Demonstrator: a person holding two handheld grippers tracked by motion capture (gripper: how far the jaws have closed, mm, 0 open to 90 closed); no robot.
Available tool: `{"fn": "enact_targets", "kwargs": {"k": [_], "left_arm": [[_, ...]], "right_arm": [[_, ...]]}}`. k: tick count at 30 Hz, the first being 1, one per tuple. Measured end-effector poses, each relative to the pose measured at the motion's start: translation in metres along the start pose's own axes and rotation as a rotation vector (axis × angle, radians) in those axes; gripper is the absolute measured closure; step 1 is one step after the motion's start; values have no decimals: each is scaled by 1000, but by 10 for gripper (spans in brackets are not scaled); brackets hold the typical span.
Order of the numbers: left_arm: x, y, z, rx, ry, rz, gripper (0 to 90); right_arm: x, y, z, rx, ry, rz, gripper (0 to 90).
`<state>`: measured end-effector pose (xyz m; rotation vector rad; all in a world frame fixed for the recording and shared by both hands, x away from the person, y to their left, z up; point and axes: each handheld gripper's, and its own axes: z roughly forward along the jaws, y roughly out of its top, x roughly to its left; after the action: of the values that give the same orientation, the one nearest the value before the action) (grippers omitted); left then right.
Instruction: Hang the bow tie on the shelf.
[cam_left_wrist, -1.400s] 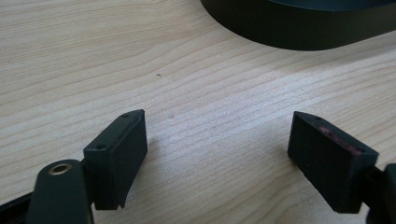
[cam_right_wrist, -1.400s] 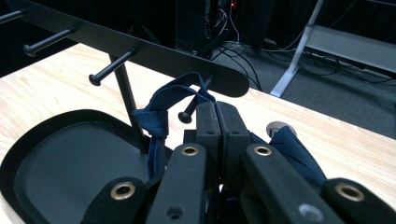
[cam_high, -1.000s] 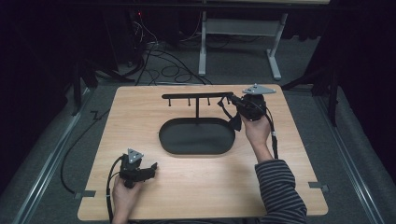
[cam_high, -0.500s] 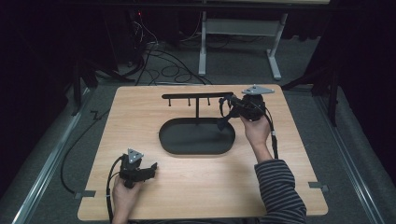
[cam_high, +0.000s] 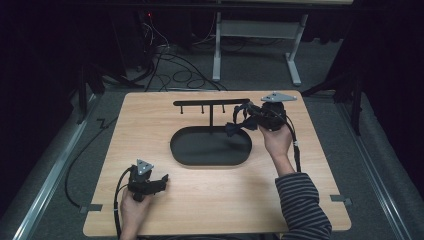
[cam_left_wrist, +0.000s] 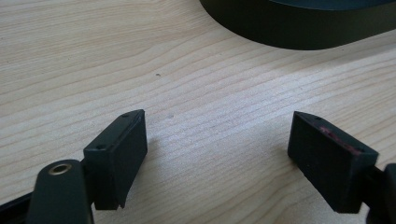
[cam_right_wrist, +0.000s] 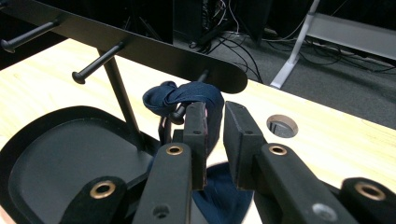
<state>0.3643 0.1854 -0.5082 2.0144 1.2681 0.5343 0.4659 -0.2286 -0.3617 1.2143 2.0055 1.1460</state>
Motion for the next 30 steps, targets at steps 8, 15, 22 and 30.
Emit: {"fn": "enact_targets", "kwargs": {"k": [8, 15, 22, 30], "left_arm": [[0, 0, 0, 0, 1, 0, 202], [0, 0, 0, 0, 1, 0, 202], [0, 0, 0, 0, 1, 0, 202], [0, 0, 0, 0, 1, 0, 202]], "right_arm": [[-2, 0, -8, -12, 3, -4, 776], [-4, -1, -8, -3, 7, 6, 770], [-6, -1, -16, -12, 2, 4, 752], [-11, -3, -29, -28, 0, 14, 722]]}}
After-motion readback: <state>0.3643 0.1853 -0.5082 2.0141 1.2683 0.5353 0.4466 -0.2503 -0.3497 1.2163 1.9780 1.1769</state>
